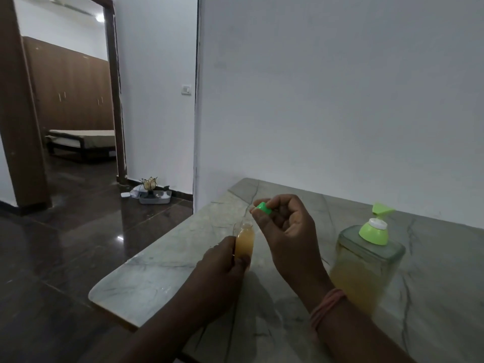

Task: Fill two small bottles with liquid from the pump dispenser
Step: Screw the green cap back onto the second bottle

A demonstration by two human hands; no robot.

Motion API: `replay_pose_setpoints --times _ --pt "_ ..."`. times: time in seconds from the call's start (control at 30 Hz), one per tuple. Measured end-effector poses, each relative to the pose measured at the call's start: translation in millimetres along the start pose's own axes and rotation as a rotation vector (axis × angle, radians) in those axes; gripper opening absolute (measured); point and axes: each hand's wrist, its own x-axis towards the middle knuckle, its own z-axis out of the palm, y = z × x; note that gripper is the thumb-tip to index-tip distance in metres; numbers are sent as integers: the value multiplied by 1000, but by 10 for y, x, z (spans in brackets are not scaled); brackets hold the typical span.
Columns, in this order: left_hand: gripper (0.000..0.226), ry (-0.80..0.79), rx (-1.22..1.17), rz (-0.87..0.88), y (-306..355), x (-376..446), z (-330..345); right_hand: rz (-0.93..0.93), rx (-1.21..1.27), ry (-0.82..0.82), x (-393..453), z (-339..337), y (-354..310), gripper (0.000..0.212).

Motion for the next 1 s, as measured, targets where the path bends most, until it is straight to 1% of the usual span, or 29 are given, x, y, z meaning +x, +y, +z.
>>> replay_pose_setpoints --times 0.07,0.13,0.27,0.33,0.43,0.57,0.63,0.7,0.8,0.83,0.9,0.93,1.0 --pt "14 9 15 6 -18 7 8 11 30 -55 -11 1 6 18" --pt "17 19 41 10 -30 21 16 5 4 -90 -22 -12 23 19" --pt "25 -7 143 4 -27 36 36 -88 -247 -160 -32 -39 10 25" --pt "30 -18 168 -5 -25 45 46 -126 -315 -200 -45 -45 -10 30" --pt "29 -14 164 0 -37 59 50 -166 -398 -230 -31 -54 -35 32" --pt "29 -24 152 11 -57 73 57 -70 -368 -183 -13 -77 -62 28" --pt "31 -34 188 15 -52 80 58 -59 -391 -189 -5 -93 -75 28" --pt "36 -30 214 10 -56 88 56 -39 -399 -239 4 -118 -95 28" --pt "39 -33 206 9 -62 80 45 40 -331 -332 -2 -144 -110 29" --pt "39 -40 200 15 -66 74 44 43 -336 -326 -4 -141 -93 27" --pt "40 -43 188 19 -74 63 46 12 -418 -247 -13 -122 -74 21" --pt "41 -39 186 19 -79 60 47 1 -462 -195 -22 -110 -71 24" --pt "44 -26 186 20 -86 54 51 -20 -499 -108 -39 -104 -82 37"
